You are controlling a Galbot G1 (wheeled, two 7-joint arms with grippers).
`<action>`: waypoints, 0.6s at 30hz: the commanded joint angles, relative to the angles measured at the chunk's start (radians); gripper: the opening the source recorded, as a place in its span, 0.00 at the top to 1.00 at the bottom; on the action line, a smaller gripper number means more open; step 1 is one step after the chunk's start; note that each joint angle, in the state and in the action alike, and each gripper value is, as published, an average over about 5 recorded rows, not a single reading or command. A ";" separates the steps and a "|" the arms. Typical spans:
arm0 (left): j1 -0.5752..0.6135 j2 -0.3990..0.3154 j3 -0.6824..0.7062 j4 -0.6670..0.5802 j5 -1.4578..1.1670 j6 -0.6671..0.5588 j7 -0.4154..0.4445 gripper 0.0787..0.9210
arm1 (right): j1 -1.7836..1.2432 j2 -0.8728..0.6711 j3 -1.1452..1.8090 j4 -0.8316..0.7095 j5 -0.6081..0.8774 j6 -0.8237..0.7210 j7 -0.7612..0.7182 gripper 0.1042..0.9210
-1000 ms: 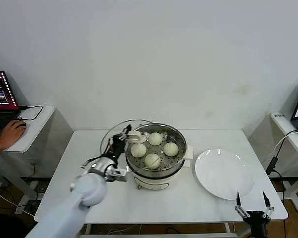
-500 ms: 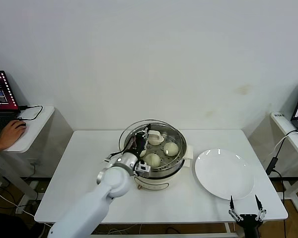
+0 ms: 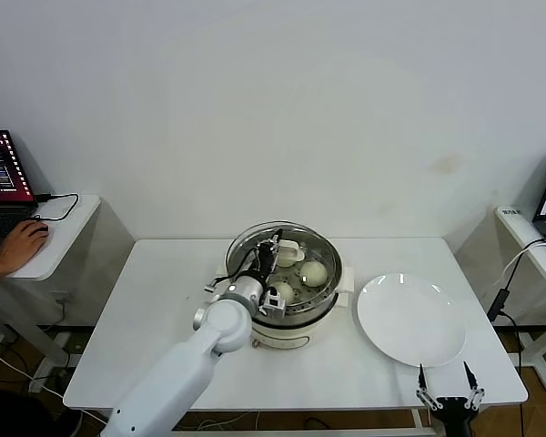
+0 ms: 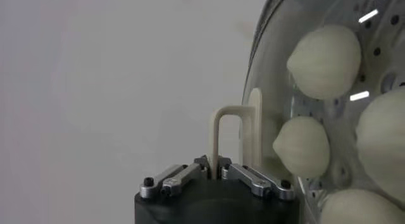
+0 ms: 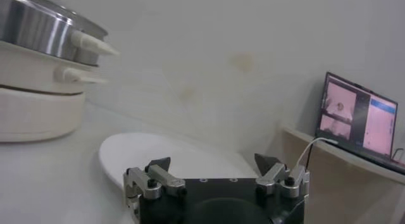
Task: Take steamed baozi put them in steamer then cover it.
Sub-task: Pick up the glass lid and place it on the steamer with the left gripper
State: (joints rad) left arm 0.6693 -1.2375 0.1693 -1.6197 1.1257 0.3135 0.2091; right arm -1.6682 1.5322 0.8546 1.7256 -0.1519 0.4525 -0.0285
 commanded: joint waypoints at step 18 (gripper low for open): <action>0.009 0.000 0.015 -0.021 -0.045 0.015 0.028 0.92 | -0.001 0.003 -0.012 -0.014 -0.014 0.008 0.000 0.12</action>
State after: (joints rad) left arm 0.6725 -1.2365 0.1807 -1.6248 1.0928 0.3274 0.2279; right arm -1.6690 1.5343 0.8438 1.7130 -0.1630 0.4591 -0.0283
